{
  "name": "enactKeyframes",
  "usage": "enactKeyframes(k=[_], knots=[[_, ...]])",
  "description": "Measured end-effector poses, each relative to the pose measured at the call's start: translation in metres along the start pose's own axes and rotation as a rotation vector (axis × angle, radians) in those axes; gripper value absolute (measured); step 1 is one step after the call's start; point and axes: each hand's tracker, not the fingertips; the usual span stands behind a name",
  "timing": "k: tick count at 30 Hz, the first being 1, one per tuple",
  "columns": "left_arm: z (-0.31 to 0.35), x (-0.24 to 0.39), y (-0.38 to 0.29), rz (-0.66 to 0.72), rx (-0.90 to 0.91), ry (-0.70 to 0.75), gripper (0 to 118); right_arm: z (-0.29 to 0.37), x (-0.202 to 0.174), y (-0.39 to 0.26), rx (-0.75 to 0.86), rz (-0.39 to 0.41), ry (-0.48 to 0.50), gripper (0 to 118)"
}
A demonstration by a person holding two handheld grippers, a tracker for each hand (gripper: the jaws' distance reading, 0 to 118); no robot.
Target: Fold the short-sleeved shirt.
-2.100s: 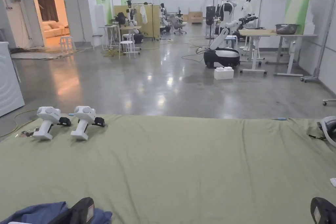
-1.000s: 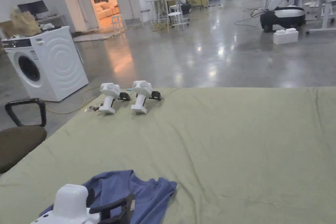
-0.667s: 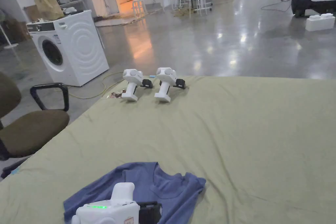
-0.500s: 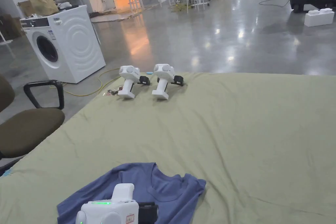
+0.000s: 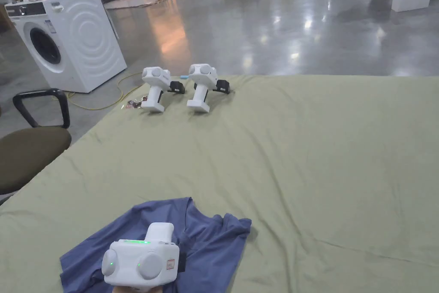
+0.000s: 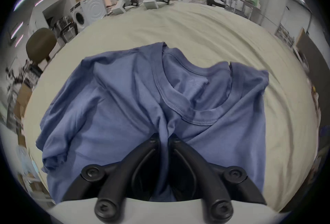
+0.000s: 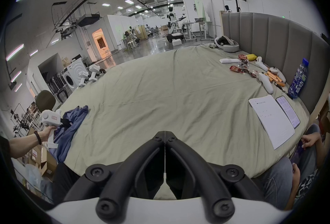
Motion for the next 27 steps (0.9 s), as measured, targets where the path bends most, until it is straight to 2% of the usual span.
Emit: enactKeyframes(k=[4,5,7,10,12,16,20,24,27], knots=[[0.039,-0.03,0.002,0.344,0.097,-0.186,9,0.009,0.01,-0.004,0.026,-0.023,0.014,3],[0.061,-0.029,0.01,0.394,0.24,-0.289,9,0.011,0.013,-0.006,0.027,-0.016,0.017,3],[0.088,-0.019,0.026,0.426,0.282,-0.336,9,0.015,0.017,-0.005,0.02,0.01,0.008,3],[0.13,0.018,0.059,0.312,0.381,-0.425,9,0.029,0.023,-0.006,0.049,0.009,0.012,3],[0.15,0.052,0.079,0.234,0.434,-0.52,9,0.039,0.027,-0.008,0.082,-0.024,-0.002,3],[0.16,0.153,0.105,0.042,0.415,-0.664,9,0.061,0.035,-0.017,0.126,-0.082,-0.022,3],[0.155,0.297,0.052,-0.189,0.3,-0.779,9,0.08,0.042,-0.029,0.125,-0.087,-0.052,3],[0.129,0.4,-0.04,-0.246,0.099,-0.951,9,0.097,0.049,-0.035,0.103,-0.06,-0.088,3],[0.124,0.456,-0.108,-0.33,-0.03,-1.019,9,0.113,0.055,-0.036,0.098,-0.047,-0.118,3]])
